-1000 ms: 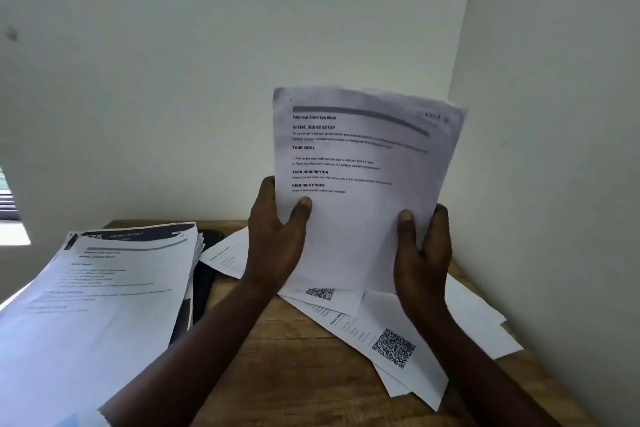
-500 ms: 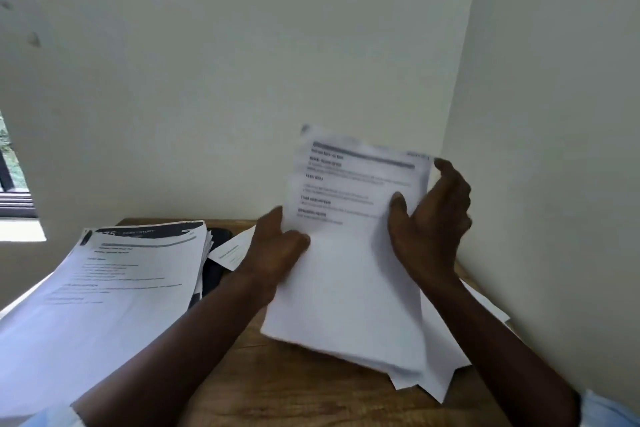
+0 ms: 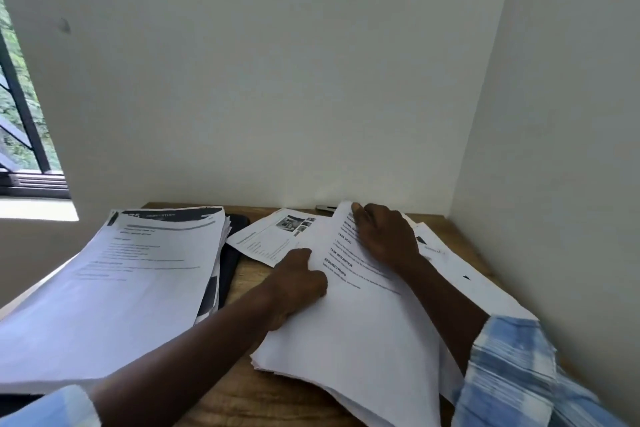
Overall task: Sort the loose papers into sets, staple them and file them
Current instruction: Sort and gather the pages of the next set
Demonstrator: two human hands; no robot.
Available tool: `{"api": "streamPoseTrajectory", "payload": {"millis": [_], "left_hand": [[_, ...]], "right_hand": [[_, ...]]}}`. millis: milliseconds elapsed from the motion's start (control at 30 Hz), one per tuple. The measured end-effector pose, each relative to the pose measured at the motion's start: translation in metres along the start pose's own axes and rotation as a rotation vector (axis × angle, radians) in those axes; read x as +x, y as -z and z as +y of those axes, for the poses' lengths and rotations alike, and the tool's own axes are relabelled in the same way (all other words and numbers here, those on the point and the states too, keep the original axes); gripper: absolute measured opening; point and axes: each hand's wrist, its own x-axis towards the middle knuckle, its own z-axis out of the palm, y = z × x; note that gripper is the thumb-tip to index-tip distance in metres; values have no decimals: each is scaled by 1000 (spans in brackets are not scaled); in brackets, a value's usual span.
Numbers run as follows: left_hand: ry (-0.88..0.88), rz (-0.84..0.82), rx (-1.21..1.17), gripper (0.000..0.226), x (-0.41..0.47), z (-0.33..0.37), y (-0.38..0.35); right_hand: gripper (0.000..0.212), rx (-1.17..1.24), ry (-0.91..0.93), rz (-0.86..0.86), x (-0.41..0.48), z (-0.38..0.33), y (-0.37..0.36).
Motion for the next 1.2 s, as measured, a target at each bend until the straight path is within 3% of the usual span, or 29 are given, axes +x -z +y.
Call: {"api": "streamPoseTrajectory", "payload": {"millis": [100,200,367,533,667,800,933,1033,1200], "left_hand": [[2,-39,132,26,6,-2,5],[-59,-44,288,47,20,9,3],[-157,-48,396,54,40,29,-11],[-247,-123,692,65,52,31,-19],[-428,-94,936,45,90,53,9],[-581,-42,1041,38,145,67,28],[-552,-43,1176,50,195,68,21],[-511,-38,1248,37,224,56,16],[-558,5,1128,31,252,41,-2]], "right_hand": [[49,15,4,92,-13,17,-19],[44,2,37,76,-15,30,-26],[32,-21,90,60,-14,34,-27],[23,26,130,-11,-10,41,-26],[31,8,150,-21,-8,44,-26],[31,20,152,-29,-7,44,-27],[31,51,139,-32,-5,46,-26],[31,47,159,-40,-9,42,-27],[34,1,170,-53,-5,45,-27]]}}
